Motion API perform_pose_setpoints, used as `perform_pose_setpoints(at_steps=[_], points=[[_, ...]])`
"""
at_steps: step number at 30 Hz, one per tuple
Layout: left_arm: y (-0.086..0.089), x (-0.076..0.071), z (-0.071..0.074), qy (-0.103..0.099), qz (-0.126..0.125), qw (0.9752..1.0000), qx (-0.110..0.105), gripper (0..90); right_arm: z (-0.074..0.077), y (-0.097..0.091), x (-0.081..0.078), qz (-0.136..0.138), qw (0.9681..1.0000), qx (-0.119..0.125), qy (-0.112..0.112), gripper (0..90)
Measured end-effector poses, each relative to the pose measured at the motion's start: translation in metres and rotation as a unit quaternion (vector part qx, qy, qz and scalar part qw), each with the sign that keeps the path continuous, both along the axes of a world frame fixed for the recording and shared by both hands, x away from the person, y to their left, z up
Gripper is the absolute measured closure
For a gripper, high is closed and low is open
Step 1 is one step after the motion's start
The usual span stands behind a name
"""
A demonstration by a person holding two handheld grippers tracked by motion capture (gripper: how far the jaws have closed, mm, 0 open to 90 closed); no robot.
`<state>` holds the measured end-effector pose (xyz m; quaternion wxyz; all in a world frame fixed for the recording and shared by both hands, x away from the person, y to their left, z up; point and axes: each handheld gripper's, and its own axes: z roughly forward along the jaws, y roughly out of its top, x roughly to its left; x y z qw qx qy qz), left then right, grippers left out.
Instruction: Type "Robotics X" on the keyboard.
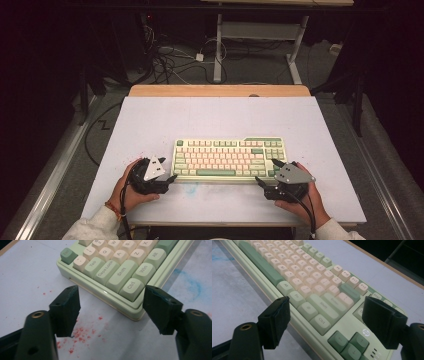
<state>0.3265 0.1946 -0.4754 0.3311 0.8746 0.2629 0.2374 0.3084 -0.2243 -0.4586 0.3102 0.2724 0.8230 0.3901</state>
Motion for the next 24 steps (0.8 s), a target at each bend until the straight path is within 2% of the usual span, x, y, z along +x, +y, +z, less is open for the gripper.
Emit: perform_pose_setpoints(at_steps=[1,2,4,9,14,24], points=[[0.000,0.000,0.000,0.007,0.000,1.0000,-0.005,37.5,0.000,0.000,0.000,0.001,1.0000,0.000,0.001,23.1],[0.001,0.000,0.001,0.007,0.000,1.0000,-0.006,40.7,0.000,0.000,0.000,0.000,1.0000,0.000,0.000,23.1],[0.002,0.000,0.003,0.014,-0.004,0.9998,-0.013,50.5,0.000,0.000,0.000,0.001,1.0000,-0.001,0.001,23.1],[0.004,0.000,0.008,0.030,-0.028,0.9985,-0.035,69.6,-0.001,0.001,-0.001,0.002,1.0000,0.000,0.003,23.1],[0.001,-0.001,0.014,0.032,-0.041,0.9981,-0.034,86.2,-0.001,0.002,-0.001,0.002,1.0000,-0.002,0.003,23.1],[-0.011,0.015,0.026,0.037,-0.028,0.9980,-0.042,87.6,-0.002,0.003,0.000,0.003,1.0000,-0.005,0.004,23.1]])
